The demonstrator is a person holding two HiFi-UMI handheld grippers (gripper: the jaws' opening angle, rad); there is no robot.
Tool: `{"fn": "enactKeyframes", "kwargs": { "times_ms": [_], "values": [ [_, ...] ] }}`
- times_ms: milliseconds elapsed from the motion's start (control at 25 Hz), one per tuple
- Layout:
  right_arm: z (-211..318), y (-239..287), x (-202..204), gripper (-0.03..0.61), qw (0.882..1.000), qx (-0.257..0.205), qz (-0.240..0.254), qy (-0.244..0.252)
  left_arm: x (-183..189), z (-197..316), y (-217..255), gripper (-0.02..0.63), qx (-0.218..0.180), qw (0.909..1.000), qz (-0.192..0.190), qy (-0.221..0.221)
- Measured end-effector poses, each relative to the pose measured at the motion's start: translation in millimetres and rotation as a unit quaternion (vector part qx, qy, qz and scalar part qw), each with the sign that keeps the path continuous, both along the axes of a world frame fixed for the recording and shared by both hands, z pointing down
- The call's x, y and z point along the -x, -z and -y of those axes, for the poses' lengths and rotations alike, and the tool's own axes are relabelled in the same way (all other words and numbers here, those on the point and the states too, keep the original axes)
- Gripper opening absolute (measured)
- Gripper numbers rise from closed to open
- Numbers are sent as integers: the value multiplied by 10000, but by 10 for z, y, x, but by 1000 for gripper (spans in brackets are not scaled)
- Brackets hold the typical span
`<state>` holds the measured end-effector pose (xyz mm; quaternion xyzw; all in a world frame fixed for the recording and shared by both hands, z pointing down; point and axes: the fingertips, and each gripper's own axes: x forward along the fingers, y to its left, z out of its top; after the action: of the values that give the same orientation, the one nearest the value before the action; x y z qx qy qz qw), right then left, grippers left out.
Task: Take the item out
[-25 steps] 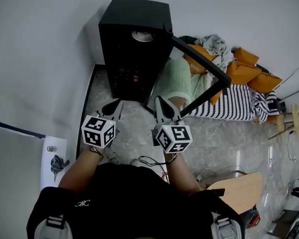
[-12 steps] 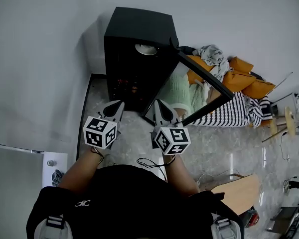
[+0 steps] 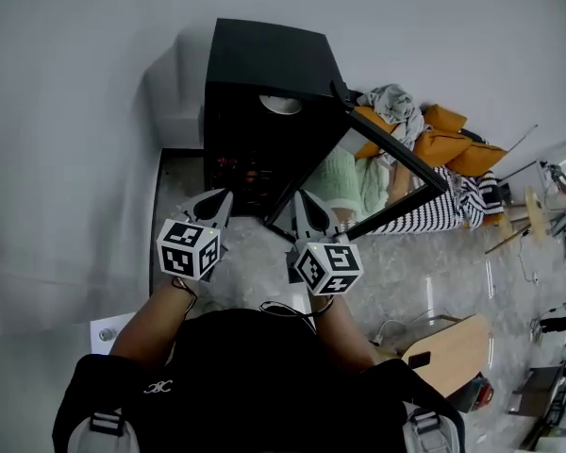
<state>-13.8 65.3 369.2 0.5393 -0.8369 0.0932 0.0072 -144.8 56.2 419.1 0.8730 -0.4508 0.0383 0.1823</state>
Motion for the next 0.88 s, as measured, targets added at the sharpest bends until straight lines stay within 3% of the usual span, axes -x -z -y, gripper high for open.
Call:
{"fn": "enactKeyframes", "kwargs": {
  "times_ms": [440, 880],
  "values": [
    [190, -181, 68, 8, 9996, 174, 19, -199, 128, 252, -140, 6, 186, 9997, 33, -161],
    [832, -263, -134, 8, 9999, 47, -94, -78, -45, 780, -245, 6, 296, 9990, 337, -46]
  ]
}}
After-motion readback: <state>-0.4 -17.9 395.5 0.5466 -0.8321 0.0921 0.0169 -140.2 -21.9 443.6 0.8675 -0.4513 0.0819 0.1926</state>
